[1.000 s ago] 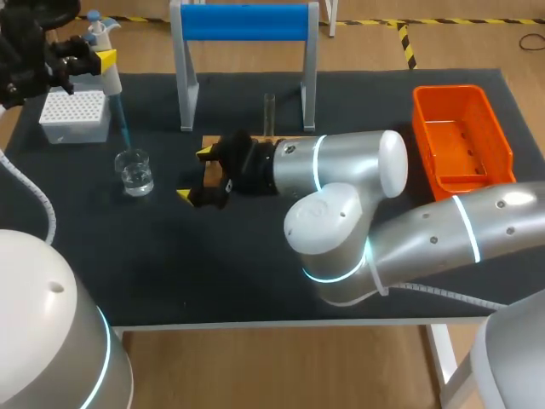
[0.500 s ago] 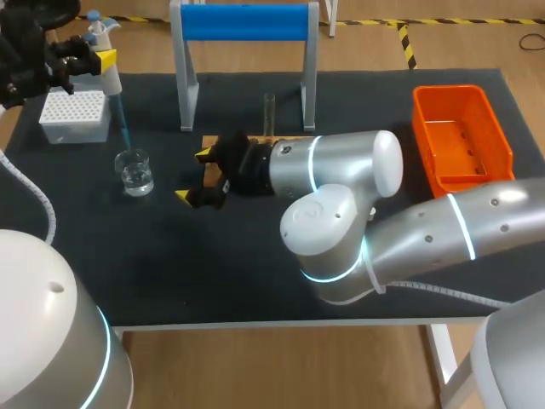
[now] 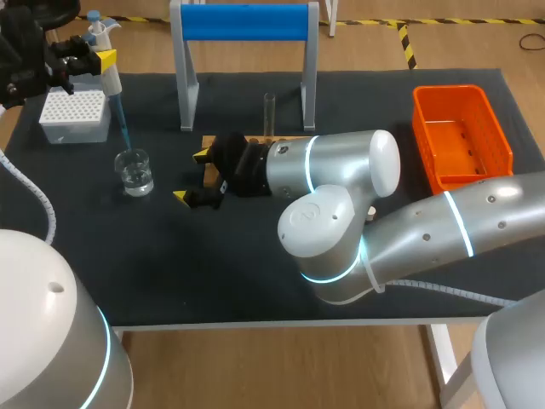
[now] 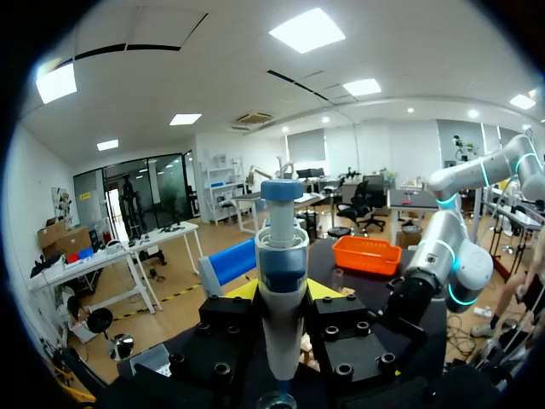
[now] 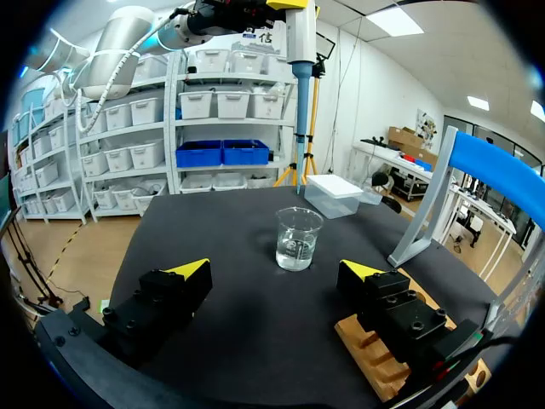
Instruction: Invert the test tube, pick up the pipette, mount the tip to pipette, aspirate from beaker and dispense into the tube, eject the tip, return the pipette, and cap with the stopper.
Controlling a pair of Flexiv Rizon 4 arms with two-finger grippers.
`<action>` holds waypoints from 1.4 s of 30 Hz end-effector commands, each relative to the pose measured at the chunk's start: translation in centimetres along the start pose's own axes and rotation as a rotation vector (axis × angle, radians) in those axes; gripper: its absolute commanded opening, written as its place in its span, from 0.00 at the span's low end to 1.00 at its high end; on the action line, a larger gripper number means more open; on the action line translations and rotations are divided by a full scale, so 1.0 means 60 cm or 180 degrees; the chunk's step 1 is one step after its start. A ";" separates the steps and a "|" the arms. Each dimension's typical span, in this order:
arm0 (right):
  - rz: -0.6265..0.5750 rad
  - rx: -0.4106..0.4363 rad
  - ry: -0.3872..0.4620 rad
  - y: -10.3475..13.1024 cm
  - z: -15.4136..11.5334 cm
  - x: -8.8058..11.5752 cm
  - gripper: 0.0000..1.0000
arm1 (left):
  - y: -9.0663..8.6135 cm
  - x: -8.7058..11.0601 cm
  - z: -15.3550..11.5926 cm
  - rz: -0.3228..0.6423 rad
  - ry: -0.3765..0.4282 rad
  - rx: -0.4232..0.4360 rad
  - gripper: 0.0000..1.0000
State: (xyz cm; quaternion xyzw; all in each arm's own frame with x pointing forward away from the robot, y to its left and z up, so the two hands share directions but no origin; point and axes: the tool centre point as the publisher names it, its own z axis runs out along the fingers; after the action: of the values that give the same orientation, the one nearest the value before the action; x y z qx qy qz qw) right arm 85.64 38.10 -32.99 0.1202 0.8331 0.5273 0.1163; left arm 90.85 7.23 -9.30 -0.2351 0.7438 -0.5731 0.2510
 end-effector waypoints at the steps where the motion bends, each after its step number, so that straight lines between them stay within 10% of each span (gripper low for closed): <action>1: 0.0001 0.0008 -0.0007 0.000 0.002 0.001 1.00 | 0.001 0.000 0.001 0.0004 -0.0008 0.0011 0.00; 42: 0.0001 0.0008 -0.0007 0.000 0.002 0.001 1.00 | 0.081 -0.013 0.028 -0.0028 -0.0075 -0.0018 0.00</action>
State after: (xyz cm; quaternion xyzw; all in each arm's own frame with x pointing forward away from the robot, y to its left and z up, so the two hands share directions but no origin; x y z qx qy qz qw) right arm 85.63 38.10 -32.98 0.1204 0.8331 0.5272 0.1165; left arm 92.05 7.77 -13.98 -0.2456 0.7431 -0.5684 0.2538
